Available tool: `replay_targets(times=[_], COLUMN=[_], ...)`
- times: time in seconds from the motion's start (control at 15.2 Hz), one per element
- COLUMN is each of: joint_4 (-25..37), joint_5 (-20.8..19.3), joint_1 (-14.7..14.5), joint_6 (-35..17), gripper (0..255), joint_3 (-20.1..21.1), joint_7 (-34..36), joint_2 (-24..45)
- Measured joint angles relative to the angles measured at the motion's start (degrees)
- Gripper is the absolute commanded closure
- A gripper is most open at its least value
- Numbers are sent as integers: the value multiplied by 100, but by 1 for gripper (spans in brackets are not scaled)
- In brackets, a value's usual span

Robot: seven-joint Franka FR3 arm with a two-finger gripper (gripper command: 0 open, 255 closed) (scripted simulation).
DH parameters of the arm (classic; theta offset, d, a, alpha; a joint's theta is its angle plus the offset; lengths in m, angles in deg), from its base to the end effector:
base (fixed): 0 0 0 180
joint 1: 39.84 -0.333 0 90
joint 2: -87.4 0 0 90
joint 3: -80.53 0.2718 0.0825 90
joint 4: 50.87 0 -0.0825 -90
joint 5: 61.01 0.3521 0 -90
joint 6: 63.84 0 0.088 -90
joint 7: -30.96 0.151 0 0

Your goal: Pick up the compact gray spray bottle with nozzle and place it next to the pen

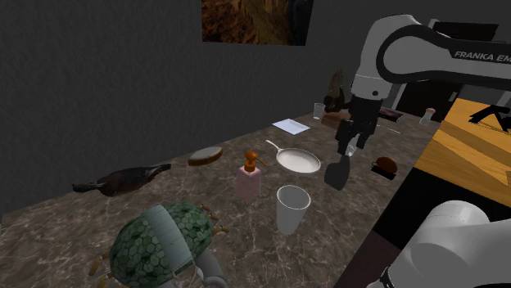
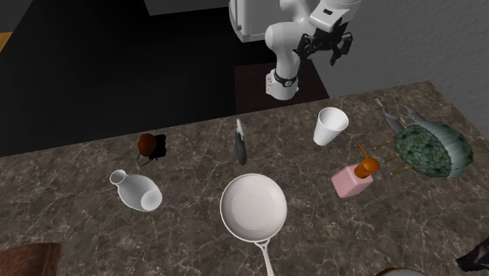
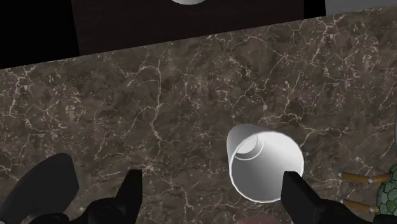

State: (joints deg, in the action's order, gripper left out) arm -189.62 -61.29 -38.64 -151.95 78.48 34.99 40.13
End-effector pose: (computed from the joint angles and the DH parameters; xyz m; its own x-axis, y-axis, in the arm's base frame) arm 0.2889 -0.0181 0.4953 0.9917 -0.1138 -0.0604 -0.1151 -0.9932 -0.0172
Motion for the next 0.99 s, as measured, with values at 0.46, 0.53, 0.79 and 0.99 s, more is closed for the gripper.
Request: replay_targets(times=[0.46,0.53,0.79,0.99], joint_4=[236,324,696,983], joint_5=[-374,-445,-675,-809], joint_1=[101,121,191,247], joint_6=[-287,-360,-524,-679], gripper=[0,0,0,0], joint_3=[-470,-570,-906,-1138], joint_7=[-626,-760,-1266,-1642], joint_2=[987,1232,2119,2814])
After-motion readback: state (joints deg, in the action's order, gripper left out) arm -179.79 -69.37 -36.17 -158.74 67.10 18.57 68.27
